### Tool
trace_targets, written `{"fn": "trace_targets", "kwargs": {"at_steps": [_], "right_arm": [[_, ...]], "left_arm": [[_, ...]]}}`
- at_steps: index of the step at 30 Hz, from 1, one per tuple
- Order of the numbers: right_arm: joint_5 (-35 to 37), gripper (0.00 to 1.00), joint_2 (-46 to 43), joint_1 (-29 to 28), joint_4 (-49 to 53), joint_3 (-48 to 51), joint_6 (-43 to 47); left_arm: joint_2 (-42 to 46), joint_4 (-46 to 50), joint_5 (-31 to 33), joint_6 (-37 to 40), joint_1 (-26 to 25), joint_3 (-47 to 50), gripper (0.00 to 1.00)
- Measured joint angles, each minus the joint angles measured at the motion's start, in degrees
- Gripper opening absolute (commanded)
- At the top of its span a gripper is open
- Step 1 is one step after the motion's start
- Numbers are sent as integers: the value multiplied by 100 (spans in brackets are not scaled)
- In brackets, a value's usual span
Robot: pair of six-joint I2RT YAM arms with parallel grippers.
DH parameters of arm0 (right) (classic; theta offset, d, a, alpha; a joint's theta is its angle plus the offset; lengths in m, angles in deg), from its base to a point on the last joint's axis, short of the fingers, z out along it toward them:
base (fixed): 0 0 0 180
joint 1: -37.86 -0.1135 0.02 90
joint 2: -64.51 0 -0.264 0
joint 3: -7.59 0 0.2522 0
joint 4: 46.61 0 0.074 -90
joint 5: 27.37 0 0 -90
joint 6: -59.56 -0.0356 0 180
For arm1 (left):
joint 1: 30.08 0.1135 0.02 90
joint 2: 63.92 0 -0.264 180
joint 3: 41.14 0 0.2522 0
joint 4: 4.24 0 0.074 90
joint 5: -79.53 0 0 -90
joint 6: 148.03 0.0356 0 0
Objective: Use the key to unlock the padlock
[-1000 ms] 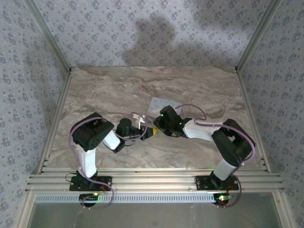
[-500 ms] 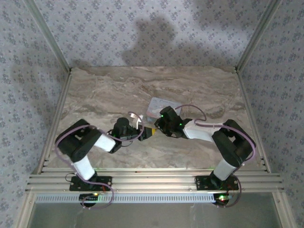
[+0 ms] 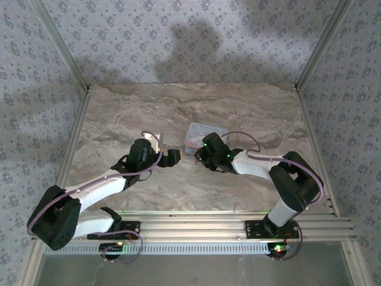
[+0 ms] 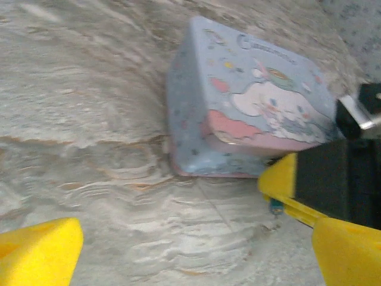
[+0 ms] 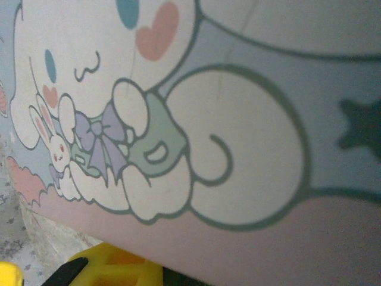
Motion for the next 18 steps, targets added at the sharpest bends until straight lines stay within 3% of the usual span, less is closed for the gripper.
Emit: {"fn": "trace_targets", "kwargs": {"at_steps": [5,9,15,18], "right_arm": [[-144,0,66,33,-125,-70,-74],[-273,0,341,33,-376,-275,-195],[-345,0,632,-15,-645,-555,-304],[-387,0,647,-59,-658,-601,-352]], "left_arm": [[-13,-326,-634,-645,225,361,58],[-509,-1169,-1263,-1209,219,476,40],[-1185,-2107,-1668,-1659,13,472,38],[-1333,-2256,-1711,-1749,-111,415,32]]}}
